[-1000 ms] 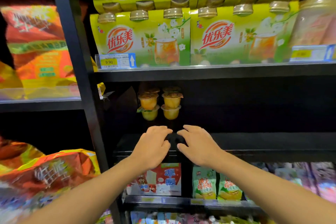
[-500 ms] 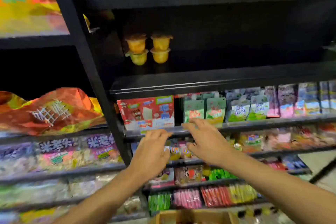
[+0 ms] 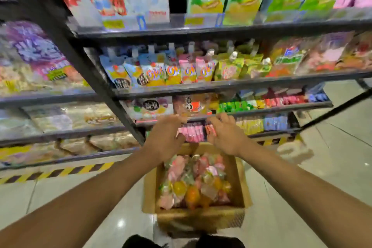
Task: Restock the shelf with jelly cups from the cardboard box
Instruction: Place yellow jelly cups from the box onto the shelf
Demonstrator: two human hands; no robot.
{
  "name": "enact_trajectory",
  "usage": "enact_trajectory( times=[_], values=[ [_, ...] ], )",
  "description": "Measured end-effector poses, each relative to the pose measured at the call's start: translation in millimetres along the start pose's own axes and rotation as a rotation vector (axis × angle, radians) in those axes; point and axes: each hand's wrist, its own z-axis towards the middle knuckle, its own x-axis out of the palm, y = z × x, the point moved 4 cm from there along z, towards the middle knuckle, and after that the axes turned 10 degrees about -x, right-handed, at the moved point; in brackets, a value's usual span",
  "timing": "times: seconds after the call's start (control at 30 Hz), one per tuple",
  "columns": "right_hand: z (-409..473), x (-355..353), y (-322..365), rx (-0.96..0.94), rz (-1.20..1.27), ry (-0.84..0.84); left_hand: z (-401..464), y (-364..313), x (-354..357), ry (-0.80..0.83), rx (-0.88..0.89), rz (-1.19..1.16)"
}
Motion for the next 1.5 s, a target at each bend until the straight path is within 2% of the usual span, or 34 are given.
enact_trajectory(
  times=[0.13,0.27,0.47,0.57,0.67,0.73,0.83,0.9,0.97,1.1,1.27,1.4,1.5],
  values=[
    [18,119,-64,0.028,0.073,0.112,14,45,115,0.008,-0.049,-0.080],
    [32,234,-134,0.102,0.094,0.150,31,91,241,0.068,-0.078,-0.084],
    [33,377,-229,0.188,0.080,0.232,53,123,432,0.225,0.024,-0.046],
    [29,432,-259,0.203,0.047,0.225,64,133,514,0.296,0.134,0.067],
    [24,483,-271,0.197,0.063,0.188,69,146,579,0.336,0.237,0.298],
    [24,518,-278,0.198,0.046,0.212,70,151,604,0.248,0.327,0.426],
    [32,556,-289,0.216,0.003,0.243,71,155,625,0.072,0.429,0.394],
    [39,571,-295,0.219,0.001,0.240,76,158,635,-0.001,0.433,0.417],
    [44,583,-298,0.228,0.018,0.258,79,161,644,0.043,0.410,0.409],
    [48,597,-304,0.265,0.076,0.242,81,163,658,0.253,0.308,0.399],
    [51,599,-312,0.270,0.218,0.208,82,165,663,0.236,0.228,0.245],
    [53,604,-316,0.261,0.152,0.243,82,168,661,0.160,0.207,0.194],
    [52,601,-315,0.282,0.200,0.260,82,168,656,0.166,0.178,0.154]
  ],
)
